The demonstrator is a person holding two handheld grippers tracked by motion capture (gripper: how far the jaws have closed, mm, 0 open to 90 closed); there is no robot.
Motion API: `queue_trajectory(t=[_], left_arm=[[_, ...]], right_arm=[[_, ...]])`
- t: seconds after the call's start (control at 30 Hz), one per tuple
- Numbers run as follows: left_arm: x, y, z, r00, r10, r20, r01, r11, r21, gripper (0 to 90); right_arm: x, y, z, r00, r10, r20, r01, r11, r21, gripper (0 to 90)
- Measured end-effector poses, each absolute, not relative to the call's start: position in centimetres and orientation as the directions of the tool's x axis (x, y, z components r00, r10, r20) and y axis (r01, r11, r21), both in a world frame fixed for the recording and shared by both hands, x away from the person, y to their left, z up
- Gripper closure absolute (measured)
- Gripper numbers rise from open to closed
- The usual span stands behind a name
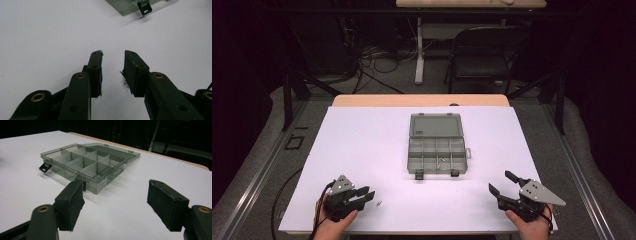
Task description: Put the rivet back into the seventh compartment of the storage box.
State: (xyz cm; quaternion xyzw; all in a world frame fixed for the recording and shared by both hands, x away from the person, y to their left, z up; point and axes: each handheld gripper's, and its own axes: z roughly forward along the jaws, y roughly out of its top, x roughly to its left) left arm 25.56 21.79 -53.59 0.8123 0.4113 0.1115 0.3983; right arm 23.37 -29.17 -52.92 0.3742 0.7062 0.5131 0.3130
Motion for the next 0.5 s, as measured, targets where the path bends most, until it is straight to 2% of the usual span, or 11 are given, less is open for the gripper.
queue_trajectory(t=[0.1, 0.5], left_arm=[[25.6, 21.5, -53.9, 0.641, 0.749, -0.169, 0.592, -0.342, 0.73, 69.2], [25.7, 20.3, -54.9, 0.677, 0.718, -0.164, 0.595, -0.402, 0.696, 74.5]], right_arm=[[23.4, -29.2, -52.9, -0.523, 0.85, -0.057, 0.206, 0.191, 0.96, 28.3], [23.3, -29.2, -52.9, -0.526, 0.849, -0.054, 0.209, 0.19, 0.959, 28.3]])
